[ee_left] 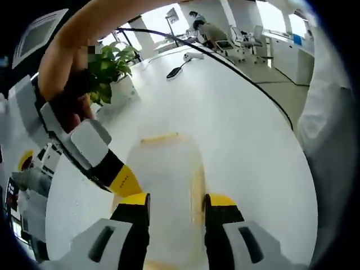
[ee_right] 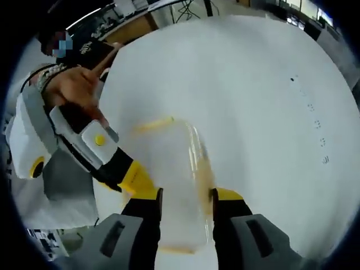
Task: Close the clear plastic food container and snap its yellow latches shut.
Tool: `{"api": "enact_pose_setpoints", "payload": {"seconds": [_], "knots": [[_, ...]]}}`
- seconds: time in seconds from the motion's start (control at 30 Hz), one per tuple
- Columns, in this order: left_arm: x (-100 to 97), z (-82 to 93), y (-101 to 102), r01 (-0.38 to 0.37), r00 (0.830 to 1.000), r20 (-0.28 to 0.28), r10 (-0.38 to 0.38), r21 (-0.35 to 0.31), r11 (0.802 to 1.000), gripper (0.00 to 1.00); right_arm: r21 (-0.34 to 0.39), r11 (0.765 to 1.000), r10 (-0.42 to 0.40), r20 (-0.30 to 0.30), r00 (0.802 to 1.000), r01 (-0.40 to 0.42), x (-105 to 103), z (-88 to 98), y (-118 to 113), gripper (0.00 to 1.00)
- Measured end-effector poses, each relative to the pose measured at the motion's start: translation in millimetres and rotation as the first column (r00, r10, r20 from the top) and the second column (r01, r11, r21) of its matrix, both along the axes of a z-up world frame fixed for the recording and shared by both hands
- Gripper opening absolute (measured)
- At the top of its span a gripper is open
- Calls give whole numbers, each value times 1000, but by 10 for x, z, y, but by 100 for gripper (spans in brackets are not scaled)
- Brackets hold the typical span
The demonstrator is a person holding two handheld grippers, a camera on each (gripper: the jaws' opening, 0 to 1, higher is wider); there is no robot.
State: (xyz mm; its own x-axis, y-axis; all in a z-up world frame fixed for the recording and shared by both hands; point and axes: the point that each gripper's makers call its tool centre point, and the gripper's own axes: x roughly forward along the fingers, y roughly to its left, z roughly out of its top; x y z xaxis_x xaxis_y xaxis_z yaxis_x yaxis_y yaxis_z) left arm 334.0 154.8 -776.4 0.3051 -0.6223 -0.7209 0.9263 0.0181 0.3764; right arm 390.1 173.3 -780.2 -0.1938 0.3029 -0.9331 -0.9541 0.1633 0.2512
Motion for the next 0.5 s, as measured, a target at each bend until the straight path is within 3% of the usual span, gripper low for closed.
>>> {"api": "enact_pose_setpoints", "payload": {"seconds": [0.4,0.47,0.5], "knots": [[29,-5,3,-7,1000,19,7,17,1000,30,-32,999,10,7,1000,-9,-13,6,-22,31],[28,-12,1,-8,1000,30,8,21,1000,29,-37,999,10,6,1000,-10,-11,7,-21,31],[43,14,2,11,997,71,-13,33,999,29,-43,999,8,7,1000,-7,-2,8,-28,31]]}}
